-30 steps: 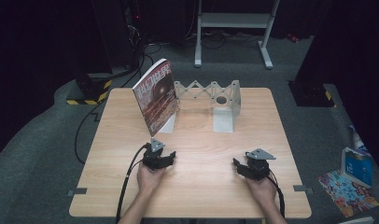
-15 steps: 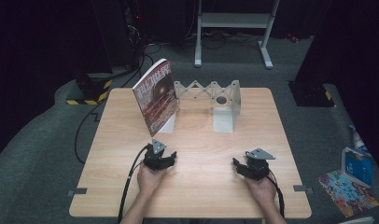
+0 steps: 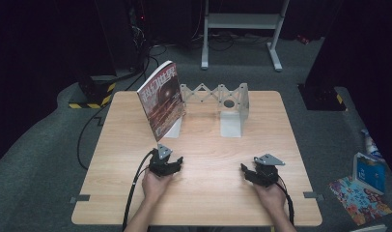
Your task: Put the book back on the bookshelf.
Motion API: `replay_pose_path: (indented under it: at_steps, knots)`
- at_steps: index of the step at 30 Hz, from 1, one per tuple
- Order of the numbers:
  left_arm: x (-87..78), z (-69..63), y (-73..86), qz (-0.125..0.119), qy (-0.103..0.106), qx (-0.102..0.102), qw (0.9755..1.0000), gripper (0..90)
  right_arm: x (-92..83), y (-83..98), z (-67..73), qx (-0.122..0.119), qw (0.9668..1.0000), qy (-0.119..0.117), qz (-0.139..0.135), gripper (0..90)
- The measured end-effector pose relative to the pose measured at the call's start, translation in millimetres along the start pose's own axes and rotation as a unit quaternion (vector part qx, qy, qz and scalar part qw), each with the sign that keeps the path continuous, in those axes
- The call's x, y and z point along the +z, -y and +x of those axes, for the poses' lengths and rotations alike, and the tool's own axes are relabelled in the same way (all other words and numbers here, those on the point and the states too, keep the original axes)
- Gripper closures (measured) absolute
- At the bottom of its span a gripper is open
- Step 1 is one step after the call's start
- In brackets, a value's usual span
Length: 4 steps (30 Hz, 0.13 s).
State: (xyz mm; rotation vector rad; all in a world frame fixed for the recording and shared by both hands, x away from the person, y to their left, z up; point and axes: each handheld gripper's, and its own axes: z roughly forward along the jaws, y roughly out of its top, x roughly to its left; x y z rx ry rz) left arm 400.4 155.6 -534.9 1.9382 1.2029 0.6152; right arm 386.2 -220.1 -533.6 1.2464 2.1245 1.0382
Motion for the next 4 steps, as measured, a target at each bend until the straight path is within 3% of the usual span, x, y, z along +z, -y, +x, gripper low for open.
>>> replay_pose_path:
  at_steps: [4]
  knots:
    - [0.0,0.0,0.1,0.0,0.0,0.0,1.0,32.9,-0.1,0.1,-0.1,0.0,1.0,0.0,0.0,36.0]
